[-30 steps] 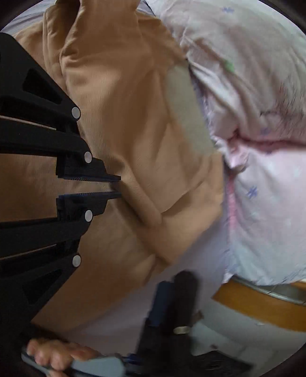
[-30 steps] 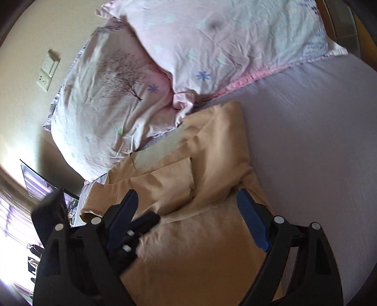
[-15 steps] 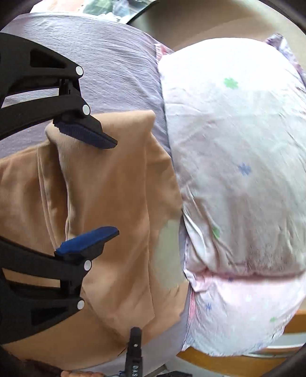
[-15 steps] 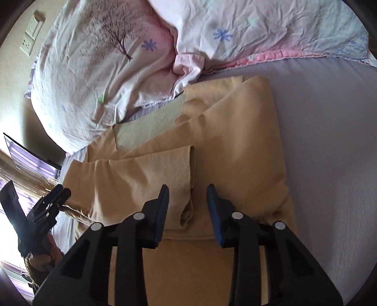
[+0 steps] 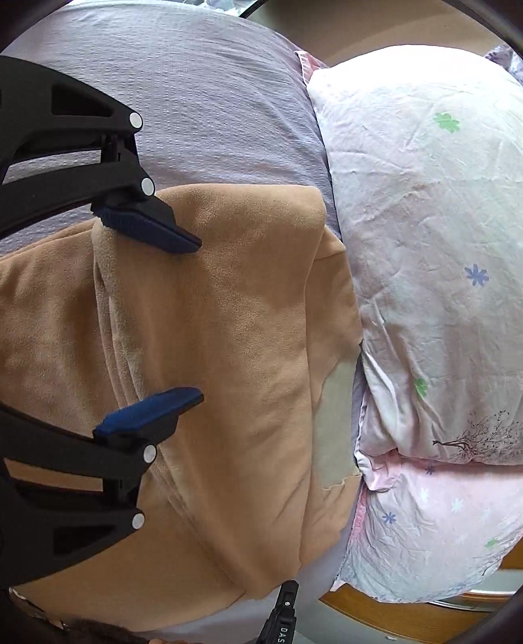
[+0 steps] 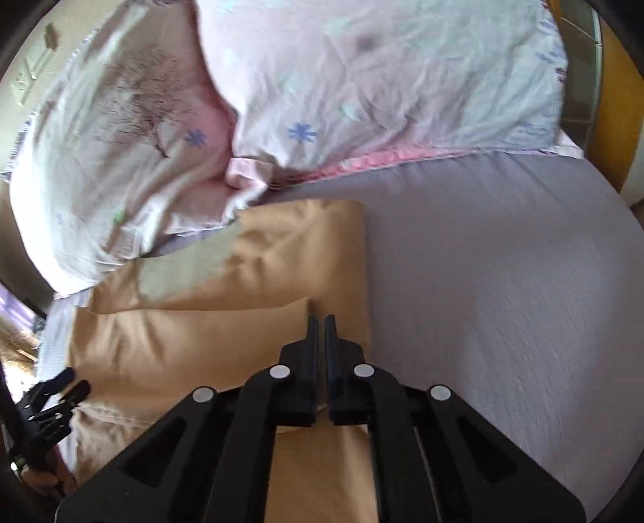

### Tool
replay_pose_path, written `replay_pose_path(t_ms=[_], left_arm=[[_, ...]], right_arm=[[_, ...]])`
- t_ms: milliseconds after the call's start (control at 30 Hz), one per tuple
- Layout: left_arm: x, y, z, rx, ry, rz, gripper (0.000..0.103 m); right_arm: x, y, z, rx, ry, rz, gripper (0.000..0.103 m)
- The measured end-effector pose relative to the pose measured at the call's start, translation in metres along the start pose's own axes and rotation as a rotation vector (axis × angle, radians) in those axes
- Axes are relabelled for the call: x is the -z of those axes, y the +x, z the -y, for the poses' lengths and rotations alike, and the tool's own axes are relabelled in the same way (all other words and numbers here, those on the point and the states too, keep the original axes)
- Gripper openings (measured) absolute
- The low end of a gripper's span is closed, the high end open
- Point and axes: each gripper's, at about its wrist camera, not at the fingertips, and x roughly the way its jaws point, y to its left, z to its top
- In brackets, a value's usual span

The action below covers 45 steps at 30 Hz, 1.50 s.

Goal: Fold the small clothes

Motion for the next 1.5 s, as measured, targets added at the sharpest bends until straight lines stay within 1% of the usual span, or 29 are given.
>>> replay_pose_path(t_ms=[33, 67, 133, 200, 267, 300, 333, 367, 400, 433, 500, 567, 600, 667, 800, 833, 867, 967, 1033, 1067, 1133, 1233, 1300, 1333, 1367, 1400, 1433, 1467, 1500], left_arm=[[0.002, -0.003, 0.0, 0.013, -0.006, 0.004, 0.072], [0.003, -0.007, -0.002, 0.033, -0.014, 0.011, 0.074], [0.004, -0.012, -0.003, 0.051, -0.019, 0.021, 0.079], [0.004, -0.014, -0.003, 0.046, -0.017, 0.022, 0.08], [0.004, -0.011, -0.001, 0.038, -0.019, 0.013, 0.083], [0.004, -0.007, 0.001, 0.033, -0.018, 0.0, 0.084], [0.005, -0.004, 0.003, 0.022, -0.009, -0.015, 0.085], [0.006, -0.001, 0.004, 0.01, 0.001, -0.022, 0.085], [0.008, -0.004, 0.005, 0.012, 0.007, -0.019, 0.085], [0.01, -0.011, 0.005, 0.026, 0.012, -0.017, 0.085], [0.022, -0.033, 0.003, 0.082, 0.011, 0.003, 0.085], [0.041, -0.064, -0.002, 0.179, 0.005, 0.03, 0.085], [0.053, -0.08, -0.006, 0.23, -0.003, 0.042, 0.086], [0.081, -0.112, -0.015, 0.323, -0.019, 0.072, 0.098], [0.151, -0.161, -0.037, 0.499, -0.074, 0.114, 0.098], [0.169, -0.168, -0.042, 0.53, -0.097, 0.117, 0.098], [0.187, -0.173, -0.047, 0.552, -0.121, 0.115, 0.098], [0.232, -0.175, -0.057, 0.578, -0.187, 0.089, 0.098], [0.251, -0.165, -0.058, 0.593, -0.223, 0.049, 0.098], [0.256, -0.157, -0.056, 0.589, -0.234, 0.024, 0.098], [0.26, -0.14, -0.049, 0.576, -0.232, -0.021, 0.098], [0.257, -0.118, -0.035, 0.546, -0.218, -0.064, 0.098], [0.252, -0.109, -0.031, 0.548, -0.243, -0.063, 0.095], [0.253, -0.106, -0.033, 0.563, -0.266, -0.061, 0.09], [0.253, -0.103, -0.035, 0.586, -0.297, -0.061, 0.085], [0.253, -0.099, -0.037, 0.61, -0.325, -0.066, 0.073], [0.254, -0.096, -0.037, 0.634, -0.352, -0.077, 0.056], [0.253, -0.092, -0.037, 0.669, -0.377, -0.094, 0.033], [0.255, -0.09, -0.038, 0.719, -0.402, -0.108, 0.022]], right_arm=[[0.001, -0.004, 0.005, -0.002, 0.019, 0.014, 0.01], [0.002, -0.01, 0.009, -0.022, 0.046, 0.035, 0.02], [0.003, -0.027, 0.01, -0.103, 0.053, 0.099, 0.036], [0.002, -0.032, 0.0, -0.185, -0.003, 0.112, 0.036], [0.005, -0.023, -0.015, -0.268, -0.058, 0.045, 0.038], [0.008, -0.015, -0.023, -0.257, -0.071, -0.002, 0.039], [0.01, 0.0, -0.025, -0.2, -0.079, -0.067, 0.041], [0.012, 0.017, -0.024, -0.144, -0.071, -0.142, 0.04], [0.012, 0.011, -0.021, -0.163, -0.054, -0.112, 0.039], [0.011, 0.005, -0.018, -0.16, -0.038, -0.131, 0.038], [0.017, -0.019, -0.007, -0.197, -0.003, -0.12, 0.041], [0.033, -0.055, 0.004, -0.248, -0.037, -0.055, 0.072], [0.043, -0.072, 0.009, -0.286, -0.064, -0.025, 0.076], [0.069, -0.104, 0.023, -0.374, -0.121, 0.012, 0.08], [0.135, -0.159, 0.059, -0.549, -0.201, 0.022, 0.09], [0.156, -0.171, 0.073, -0.582, -0.222, 0.009, 0.094], [0.175, -0.174, 0.078, -0.588, -0.232, -0.007, 0.094], [0.225, -0.183, 0.114, -0.579, -0.188, -0.1, 0.094], [0.245, -0.175, 0.136, -0.543, -0.107, -0.144, 0.094], [0.252, -0.169, 0.145, -0.528, -0.048, -0.142, 0.094], [0.256, -0.151, 0.155, -0.547, 0.016, -0.158, 0.094], [0.256, -0.128, 0.153, -0.602, 0.042, -0.173, 0.093], [0.257, -0.12, 0.148, -0.645, 0.044, -0.179, 0.085], [0.257, -0.117, 0.145, -0.67, 0.045, -0.182, 0.079], [0.258, -0.114, 0.142, -0.69, 0.044, -0.184, 0.068], [0.258, -0.112, 0.139, -0.716, 0.043, -0.189, 0.057], [0.26, -0.111, 0.136, -0.744, 0.038, -0.196, 0.028], [0.262, -0.111, 0.131, -0.764, 0.021, -0.203, 0.008], [0.263, -0.115, 0.128, -0.772, -0.003, -0.202, 0.008]])
